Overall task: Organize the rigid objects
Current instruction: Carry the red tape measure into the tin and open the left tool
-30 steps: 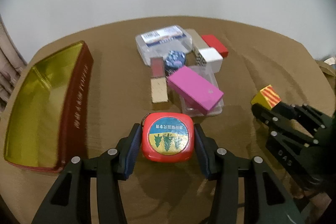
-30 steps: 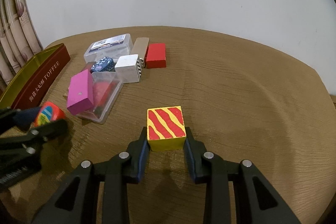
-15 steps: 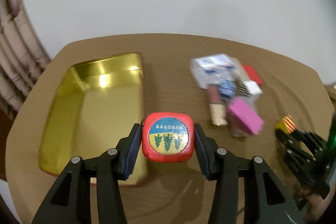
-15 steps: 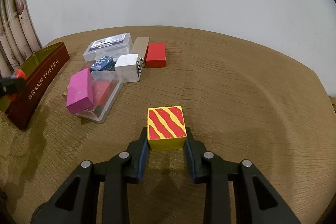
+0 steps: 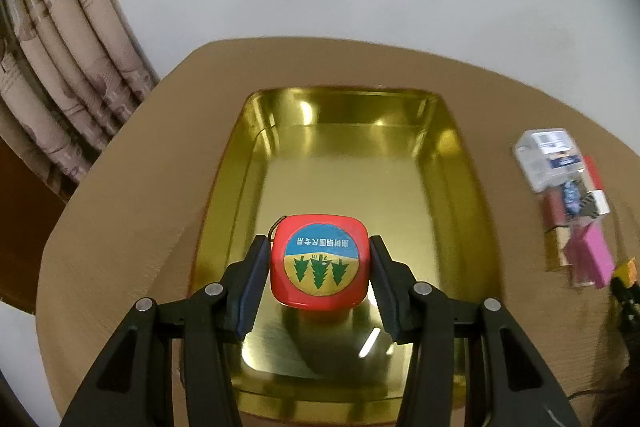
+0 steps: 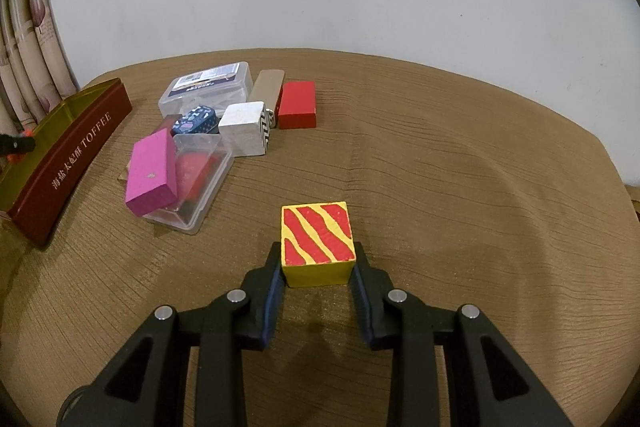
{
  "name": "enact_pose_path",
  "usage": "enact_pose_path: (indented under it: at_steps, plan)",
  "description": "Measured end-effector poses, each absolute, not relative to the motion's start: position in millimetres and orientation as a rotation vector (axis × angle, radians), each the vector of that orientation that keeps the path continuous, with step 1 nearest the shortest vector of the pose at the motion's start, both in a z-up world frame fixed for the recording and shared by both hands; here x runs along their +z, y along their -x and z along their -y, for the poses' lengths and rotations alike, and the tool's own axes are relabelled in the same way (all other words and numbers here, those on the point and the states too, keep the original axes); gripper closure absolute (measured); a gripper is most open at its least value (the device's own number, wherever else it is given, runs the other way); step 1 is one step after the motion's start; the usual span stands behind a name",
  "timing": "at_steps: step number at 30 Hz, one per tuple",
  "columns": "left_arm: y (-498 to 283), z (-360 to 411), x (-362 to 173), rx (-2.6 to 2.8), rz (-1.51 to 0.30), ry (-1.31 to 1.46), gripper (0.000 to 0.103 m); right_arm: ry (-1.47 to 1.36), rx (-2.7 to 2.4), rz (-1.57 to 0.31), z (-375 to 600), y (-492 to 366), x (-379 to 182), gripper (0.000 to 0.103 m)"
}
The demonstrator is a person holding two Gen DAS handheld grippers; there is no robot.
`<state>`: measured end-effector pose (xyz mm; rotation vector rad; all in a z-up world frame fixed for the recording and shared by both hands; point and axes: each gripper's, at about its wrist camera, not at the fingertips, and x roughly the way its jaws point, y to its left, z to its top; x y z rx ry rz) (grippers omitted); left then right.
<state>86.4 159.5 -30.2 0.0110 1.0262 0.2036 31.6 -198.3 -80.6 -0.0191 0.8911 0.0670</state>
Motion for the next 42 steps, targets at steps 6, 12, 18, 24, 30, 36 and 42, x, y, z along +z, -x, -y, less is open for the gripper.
enact_pose_path:
  at_steps: [6,12,18,24,30,36,42]
  plan:
    - [-88,-176,-47,0.227,-1.056,-0.011,0.058,0.033,0.061,-0.892,197,-31,-81,0.072]
    - [-88,-180,-54,0.228,-1.059,-0.028,0.057,0.035,0.059,-0.892,197,-31,-81,0.072]
    - [-89,-179,-57,0.232,-1.050,-0.068,0.059,0.046,0.057,-0.892,196,-31,-81,0.072]
    - [-85,-175,-49,0.249,-1.012,-0.099,0.058,0.050,0.056,-0.893,195,-32,-81,0.072]
    - [-72,-166,-33,0.229,-0.977,-0.100,0.057,0.053,0.054,-0.893,195,-32,-81,0.072]
    - [-51,-161,-24,0.189,-0.979,-0.074,0.054,0.058,0.052,-0.893,196,-32,-81,0.072]
    - [-35,-161,-20,0.183,-0.971,-0.078,0.049,0.064,0.049,-0.890,195,-31,-81,0.072]
